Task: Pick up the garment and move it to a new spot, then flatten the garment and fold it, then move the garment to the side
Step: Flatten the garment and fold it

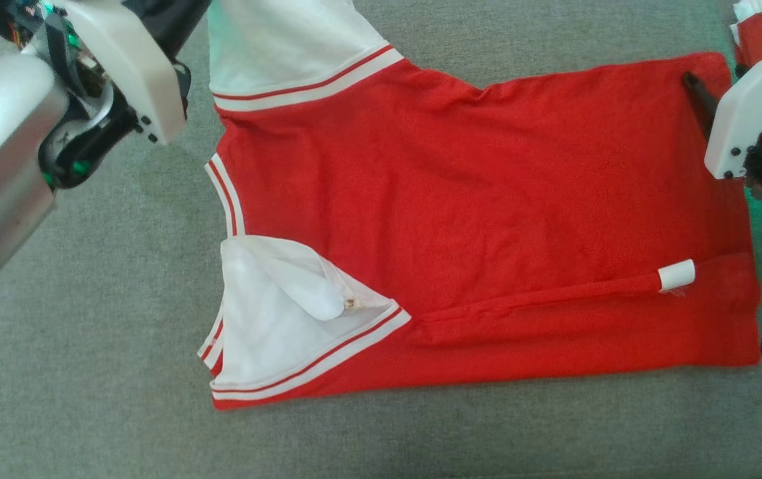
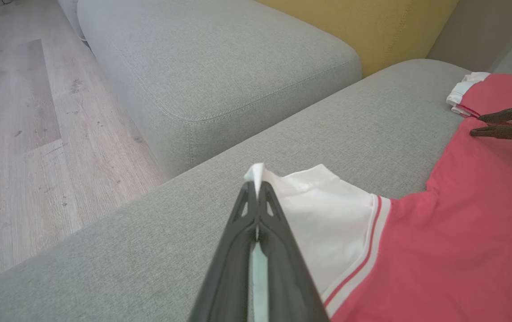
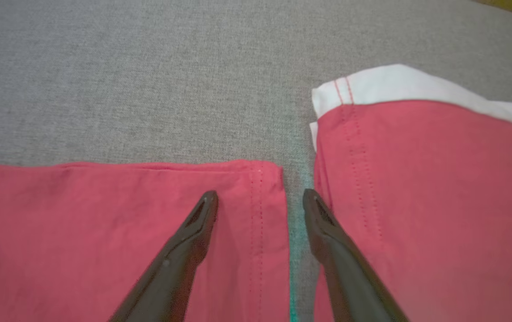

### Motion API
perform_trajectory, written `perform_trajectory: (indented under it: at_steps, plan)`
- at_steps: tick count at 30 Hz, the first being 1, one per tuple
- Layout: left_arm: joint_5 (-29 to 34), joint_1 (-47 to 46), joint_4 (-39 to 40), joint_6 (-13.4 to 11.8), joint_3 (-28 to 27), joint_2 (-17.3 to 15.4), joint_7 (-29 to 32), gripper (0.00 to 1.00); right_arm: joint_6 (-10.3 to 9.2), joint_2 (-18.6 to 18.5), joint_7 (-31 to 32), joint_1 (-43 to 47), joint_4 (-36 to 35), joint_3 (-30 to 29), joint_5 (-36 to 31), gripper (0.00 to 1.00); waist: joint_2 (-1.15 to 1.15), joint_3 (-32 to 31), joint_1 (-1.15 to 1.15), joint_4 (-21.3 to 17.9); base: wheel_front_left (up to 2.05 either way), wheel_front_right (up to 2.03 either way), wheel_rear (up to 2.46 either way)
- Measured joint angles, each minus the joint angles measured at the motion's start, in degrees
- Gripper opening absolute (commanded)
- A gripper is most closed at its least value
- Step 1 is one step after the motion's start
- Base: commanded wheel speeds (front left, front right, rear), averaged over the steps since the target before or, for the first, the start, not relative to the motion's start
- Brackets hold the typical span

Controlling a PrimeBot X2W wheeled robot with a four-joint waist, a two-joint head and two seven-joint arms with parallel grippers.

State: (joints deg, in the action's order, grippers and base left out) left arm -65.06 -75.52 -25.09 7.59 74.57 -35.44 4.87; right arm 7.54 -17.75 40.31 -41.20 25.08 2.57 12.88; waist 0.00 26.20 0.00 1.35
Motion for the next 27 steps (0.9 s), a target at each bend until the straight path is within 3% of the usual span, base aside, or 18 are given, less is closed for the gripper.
perform_trajectory:
  at_steps: [5,7,11,17,18,19,27]
  plan:
    - [-0.6,-0.9,0.0,0.0,0.5,0.0,-0.4,0.0,0.0,0.0,-1.1,-0.7,0.5,-0.4,-1.1,0.82,0.0,0.7,0.0,0.3,0.0,0.0,0.0]
    - [-0.6,-0.9,0.0,0.0,0.8,0.0,-0.4,0.0,0.0,0.0,-1.4,-0.9,0.7,-0.5,-1.3,0.67,0.0,0.9,0.0,0.5,0.0,0.0,0.0]
    - [-0.6,-0.9,0.1,0.0,1.1,0.0,-0.4,0.0,0.0,-0.1,-2.1,-1.6,1.3,-0.4,-1.8,0.5,0.0,1.2,0.0,0.7,0.0,0.0,0.0]
    - [-1.0,-0.9,0.0,0.0,1.2,0.0,-0.4,0.0,0.0,-0.7,-2.1,-1.9,1.5,0.2,-2.4,0.32,0.0,1.1,0.0,1.0,0.0,0.0,0.0]
    - [-1.0,-0.9,-0.1,0.0,1.2,0.0,-0.4,0.0,0.0,-0.7,-2.1,-1.9,1.5,0.2,-2.4,0.11,0.0,1.1,0.0,1.0,0.0,0.0,0.0]
    - [-1.0,-0.9,-0.3,0.0,1.2,0.0,-0.4,0.0,0.0,-0.7,-2.1,-1.9,1.5,0.2,-2.4,0.0,0.0,1.0,0.0,1.0,0.0,0.0,0.0]
    - [2.4,-0.9,-2.1,0.0,1.3,0.0,-3.2,0.0,0.0,-0.9,-2.5,-1.9,1.4,0.4,-2.4,0.0,0.0,1.0,0.0,1.1,0.0,0.0,0.0]
